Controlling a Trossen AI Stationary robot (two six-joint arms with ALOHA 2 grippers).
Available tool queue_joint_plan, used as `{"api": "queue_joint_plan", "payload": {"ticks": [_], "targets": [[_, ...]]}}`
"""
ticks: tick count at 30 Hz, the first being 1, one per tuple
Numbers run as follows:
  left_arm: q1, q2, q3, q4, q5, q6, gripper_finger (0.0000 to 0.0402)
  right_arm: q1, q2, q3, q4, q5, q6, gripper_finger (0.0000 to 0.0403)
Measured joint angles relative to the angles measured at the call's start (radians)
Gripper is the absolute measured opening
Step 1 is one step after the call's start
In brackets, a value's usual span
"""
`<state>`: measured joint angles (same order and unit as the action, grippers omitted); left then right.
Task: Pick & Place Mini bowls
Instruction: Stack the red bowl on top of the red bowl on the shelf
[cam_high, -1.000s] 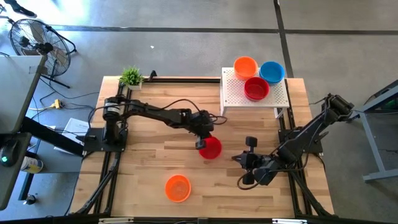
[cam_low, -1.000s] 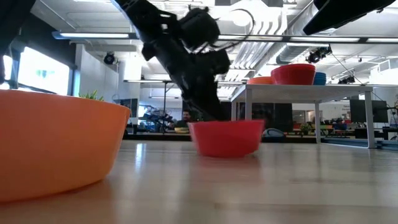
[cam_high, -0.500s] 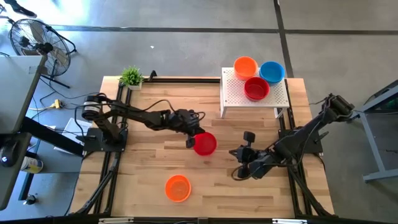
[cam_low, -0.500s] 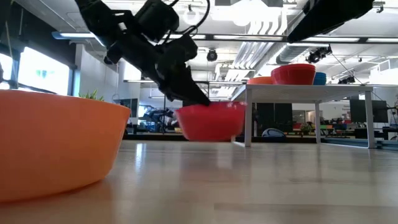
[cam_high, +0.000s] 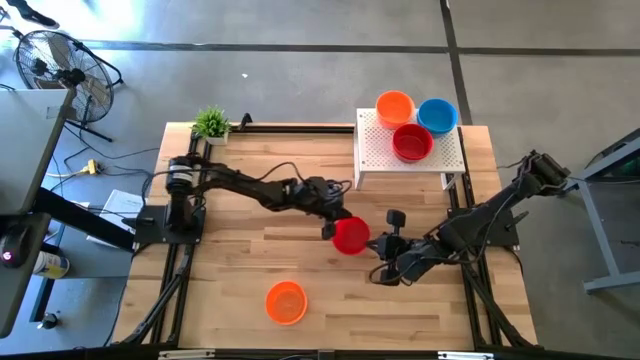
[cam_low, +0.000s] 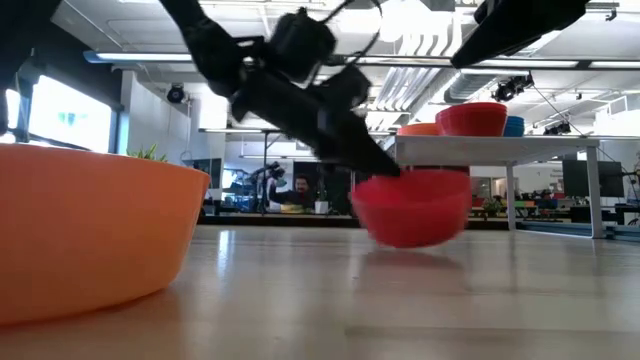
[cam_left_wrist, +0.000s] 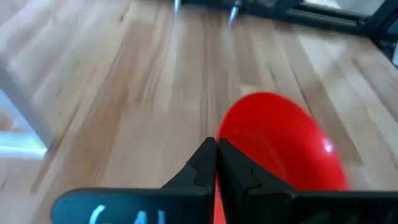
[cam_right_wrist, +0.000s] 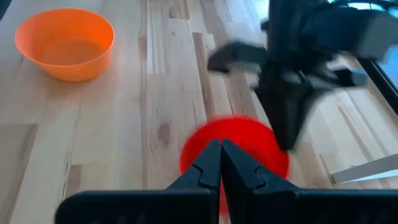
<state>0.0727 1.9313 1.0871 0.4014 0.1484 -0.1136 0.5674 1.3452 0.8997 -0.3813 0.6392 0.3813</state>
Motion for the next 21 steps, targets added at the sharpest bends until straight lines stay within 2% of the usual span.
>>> {"api": "queue_joint_plan", "payload": {"ticks": [3, 5, 9, 12, 17, 21], "targets": [[0.0, 0.062, 0.069, 0.01, 0.001, 0.003, 0.0, 0.0, 0.0, 0.0, -0.001, -0.002, 0.0, 0.0], [0.002, 0.065, 0.095, -0.045, 0.0, 0.009, 0.0001, 0.0, 0.0, 0.0, 0.001, -0.005, 0.0, 0.0], [0.006, 0.082, 0.121, -0.049, -0.012, 0.012, 0.001, 0.0, 0.0, 0.0, -0.001, -0.005, 0.0, 0.0], [0.007, 0.104, 0.111, -0.091, -0.002, 0.033, 0.0026, 0.0, 0.0, 0.0, -0.002, -0.005, -0.001, 0.0], [0.006, 0.094, 0.12, -0.07, 0.028, 0.057, 0.0072, 0.0, 0.0, 0.0, -0.002, -0.006, -0.001, 0.0], [0.006, 0.087, 0.116, -0.105, -0.011, 0.09, 0.009, 0.0, 0.0, 0.0, -0.002, -0.006, -0.008, 0.0]]}}
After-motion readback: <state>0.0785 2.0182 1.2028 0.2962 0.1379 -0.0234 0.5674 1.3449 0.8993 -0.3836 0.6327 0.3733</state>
